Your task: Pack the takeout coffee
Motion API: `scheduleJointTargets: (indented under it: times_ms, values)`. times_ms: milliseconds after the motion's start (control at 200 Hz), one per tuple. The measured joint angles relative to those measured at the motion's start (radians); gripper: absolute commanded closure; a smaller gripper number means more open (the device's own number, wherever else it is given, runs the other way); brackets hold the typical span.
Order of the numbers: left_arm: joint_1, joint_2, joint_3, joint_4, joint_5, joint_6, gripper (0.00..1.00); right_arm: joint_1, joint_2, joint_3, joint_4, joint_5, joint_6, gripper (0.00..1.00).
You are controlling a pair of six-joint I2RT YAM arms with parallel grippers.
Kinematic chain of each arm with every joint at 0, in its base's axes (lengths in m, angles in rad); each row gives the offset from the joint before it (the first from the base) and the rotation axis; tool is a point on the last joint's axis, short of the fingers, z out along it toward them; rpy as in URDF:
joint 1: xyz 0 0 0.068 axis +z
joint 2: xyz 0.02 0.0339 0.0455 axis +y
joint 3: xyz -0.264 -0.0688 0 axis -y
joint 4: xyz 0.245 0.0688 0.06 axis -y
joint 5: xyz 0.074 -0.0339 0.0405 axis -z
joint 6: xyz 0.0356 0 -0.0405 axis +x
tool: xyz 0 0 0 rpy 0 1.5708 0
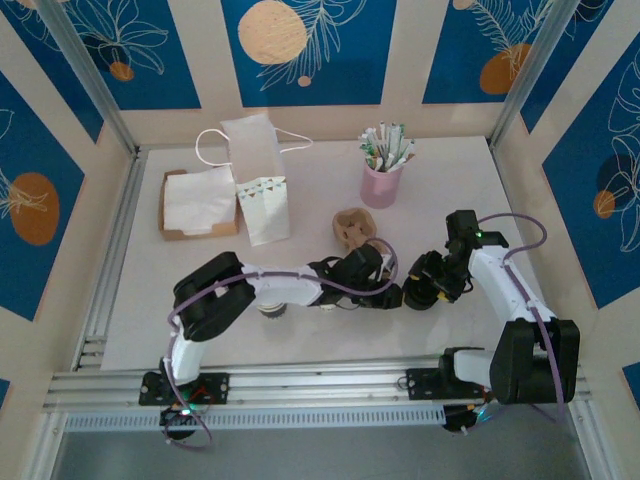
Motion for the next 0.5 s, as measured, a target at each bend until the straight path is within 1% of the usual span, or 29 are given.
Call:
scheduleJointTargets:
  times_ms: [200, 500]
  values:
    - [0.025, 0.004, 0.000, 0.031, 0.003, -0.002, 0.67, -0.003, 0.000, 0.000, 0.000, -0.011, 0.000, 0.30]
    - [0.043, 0.056, 0.011, 0.043, 0.007, 0.007, 0.68, -0.005, 0.000, 0.000, 0.000, -0.023, 0.000, 0.30]
